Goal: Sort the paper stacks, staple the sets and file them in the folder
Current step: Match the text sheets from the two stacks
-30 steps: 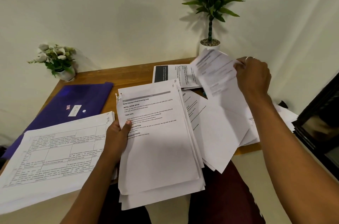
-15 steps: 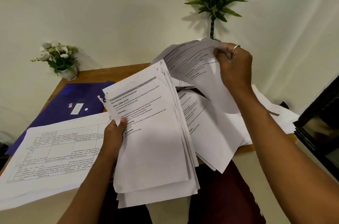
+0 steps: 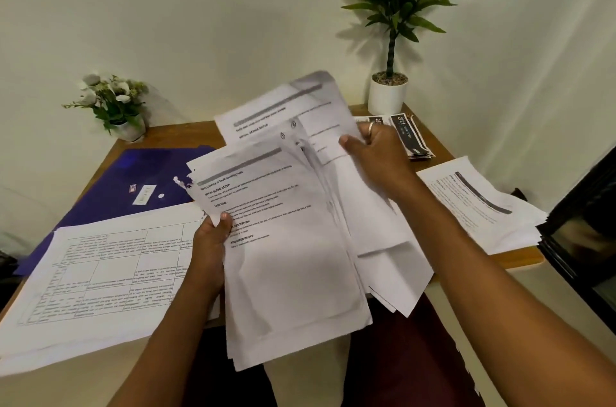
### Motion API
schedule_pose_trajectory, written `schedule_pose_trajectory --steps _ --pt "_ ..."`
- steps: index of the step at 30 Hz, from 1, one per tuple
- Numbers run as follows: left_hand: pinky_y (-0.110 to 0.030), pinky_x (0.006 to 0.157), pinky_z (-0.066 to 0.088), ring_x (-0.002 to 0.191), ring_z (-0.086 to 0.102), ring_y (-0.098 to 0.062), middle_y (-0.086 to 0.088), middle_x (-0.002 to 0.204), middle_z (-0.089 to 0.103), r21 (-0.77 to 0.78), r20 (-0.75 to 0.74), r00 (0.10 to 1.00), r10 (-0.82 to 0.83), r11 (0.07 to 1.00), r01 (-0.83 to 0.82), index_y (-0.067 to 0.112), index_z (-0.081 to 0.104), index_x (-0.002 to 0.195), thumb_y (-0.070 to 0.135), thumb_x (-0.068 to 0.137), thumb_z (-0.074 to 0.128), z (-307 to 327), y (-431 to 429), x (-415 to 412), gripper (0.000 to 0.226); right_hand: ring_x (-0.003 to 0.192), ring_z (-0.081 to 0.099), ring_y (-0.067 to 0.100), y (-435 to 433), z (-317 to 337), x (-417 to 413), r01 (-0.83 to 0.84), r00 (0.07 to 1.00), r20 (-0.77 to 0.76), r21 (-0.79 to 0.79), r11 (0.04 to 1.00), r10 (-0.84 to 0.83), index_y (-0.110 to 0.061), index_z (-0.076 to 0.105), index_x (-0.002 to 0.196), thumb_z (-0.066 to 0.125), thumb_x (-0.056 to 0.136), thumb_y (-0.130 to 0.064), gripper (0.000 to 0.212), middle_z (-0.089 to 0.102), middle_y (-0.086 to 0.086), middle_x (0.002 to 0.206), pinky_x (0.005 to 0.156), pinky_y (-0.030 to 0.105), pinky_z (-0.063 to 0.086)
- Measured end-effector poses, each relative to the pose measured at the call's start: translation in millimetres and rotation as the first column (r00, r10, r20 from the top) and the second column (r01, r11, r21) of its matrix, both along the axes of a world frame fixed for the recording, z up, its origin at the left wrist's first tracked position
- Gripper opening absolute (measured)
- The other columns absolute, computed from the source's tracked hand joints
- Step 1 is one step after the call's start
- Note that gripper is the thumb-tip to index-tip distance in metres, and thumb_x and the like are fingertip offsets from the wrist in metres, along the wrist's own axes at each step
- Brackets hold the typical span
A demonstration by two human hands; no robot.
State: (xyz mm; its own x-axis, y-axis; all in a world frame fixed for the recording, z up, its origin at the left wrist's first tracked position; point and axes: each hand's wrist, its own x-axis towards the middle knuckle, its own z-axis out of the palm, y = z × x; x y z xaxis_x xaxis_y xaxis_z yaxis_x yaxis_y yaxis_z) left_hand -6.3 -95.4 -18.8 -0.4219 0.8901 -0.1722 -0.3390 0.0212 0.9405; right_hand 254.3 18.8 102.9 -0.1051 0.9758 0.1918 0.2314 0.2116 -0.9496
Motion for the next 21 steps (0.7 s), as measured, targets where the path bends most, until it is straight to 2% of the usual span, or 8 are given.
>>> schedule_pose_trajectory --steps 2,4,6,11,13,15,18,21 --pt "-0.035 0.081 0.062 0.109 0.071 -0.026 -0.007 0.124 0.072 -0.021 0.006 1.000 0.008 1.000 -0.008 0.013 0.057 0.138 0.023 0.104 0.052 0 1 0 0.035 0.070 0.064 0.005 -4 -20 -5 -0.058 0.988 0.137 -0.065 0.996 0.067 -0.014 0.075 0.097 0.066 0.098 -0.019 0.011 0.077 0.004 0.091 0.066 0.021 0.047" --pt "-0.041 0.089 0.059 0.113 0.069 -0.028 -0.007 0.125 0.071 -0.047 0.006 1.000 0.018 0.999 -0.018 0.013 0.058 0.138 0.025 0.105 0.053 -2 2 -2 0.035 0.072 0.065 0.017 -9 -37 -10 -0.109 0.962 0.240 -0.111 0.988 0.133 -0.015 0.076 0.088 0.065 0.099 -0.024 0.017 0.076 0.007 0.086 0.067 0.029 0.046" --pt "-0.042 0.092 0.056 0.114 0.069 -0.028 -0.007 0.126 0.071 -0.066 -0.004 1.000 0.031 0.997 -0.031 0.014 0.058 0.139 0.026 0.105 0.053 -5 4 -4 0.036 0.078 0.070 0.028 -12 -50 -12 -0.144 0.960 0.214 -0.167 0.975 0.178 -0.018 0.075 0.081 0.065 0.098 -0.028 0.022 0.076 0.003 0.080 0.071 0.034 0.053" --pt "-0.040 0.090 0.056 0.108 0.070 -0.025 -0.002 0.120 0.073 -0.108 -0.091 0.993 0.079 0.990 -0.088 0.018 0.059 0.138 0.025 0.105 0.054 -7 8 -7 0.034 0.080 0.069 0.019 -13 -73 -13 -0.224 0.924 0.228 -0.323 0.919 0.306 -0.020 0.073 0.091 0.067 0.095 -0.016 0.008 0.076 -0.003 0.086 0.076 0.032 0.054" --pt "-0.038 0.087 0.057 0.106 0.069 -0.023 -0.001 0.119 0.072 -0.122 -0.130 0.987 0.099 0.986 -0.115 0.017 0.058 0.138 0.026 0.105 0.053 -6 8 -6 0.034 0.076 0.066 0.012 -13 -77 -10 -0.237 0.918 0.211 -0.388 0.891 0.336 -0.025 0.072 0.095 0.064 0.098 -0.022 0.009 0.075 -0.007 0.086 0.069 0.026 0.051" --pt "-0.035 0.083 0.056 0.107 0.069 -0.024 -0.001 0.121 0.070 -0.128 -0.187 0.977 0.105 0.983 -0.130 0.017 0.057 0.139 0.029 0.105 0.054 -6 9 -7 0.036 0.073 0.062 0.012 -11 -79 -5 -0.243 0.928 0.159 -0.432 0.869 0.338 -0.017 0.073 0.099 0.063 0.100 -0.035 0.020 0.075 -0.001 0.087 0.067 0.025 0.047" --pt "-0.030 0.082 0.053 0.110 0.065 -0.022 -0.002 0.129 0.066 -0.115 -0.284 0.953 0.107 0.983 -0.144 0.014 0.053 0.141 0.030 0.104 0.055 -6 9 -7 0.040 0.078 0.068 0.018 -6 -79 3 -0.199 0.965 0.069 -0.429 0.881 0.251 -0.011 0.072 0.098 0.060 0.098 -0.051 0.042 0.075 0.000 0.089 0.073 0.031 0.053" --pt "-0.024 0.077 0.051 0.111 0.064 -0.020 -0.002 0.133 0.064 -0.088 -0.330 0.938 0.101 0.987 -0.137 0.014 0.051 0.143 0.029 0.104 0.054 -7 8 -6 0.041 0.087 0.067 0.014 5 -86 17 0.070 0.952 0.305 -0.169 0.983 -0.016 -0.017 0.074 0.103 0.060 0.100 -0.042 0.029 0.074 -0.004 0.095 0.075 0.028 0.048"
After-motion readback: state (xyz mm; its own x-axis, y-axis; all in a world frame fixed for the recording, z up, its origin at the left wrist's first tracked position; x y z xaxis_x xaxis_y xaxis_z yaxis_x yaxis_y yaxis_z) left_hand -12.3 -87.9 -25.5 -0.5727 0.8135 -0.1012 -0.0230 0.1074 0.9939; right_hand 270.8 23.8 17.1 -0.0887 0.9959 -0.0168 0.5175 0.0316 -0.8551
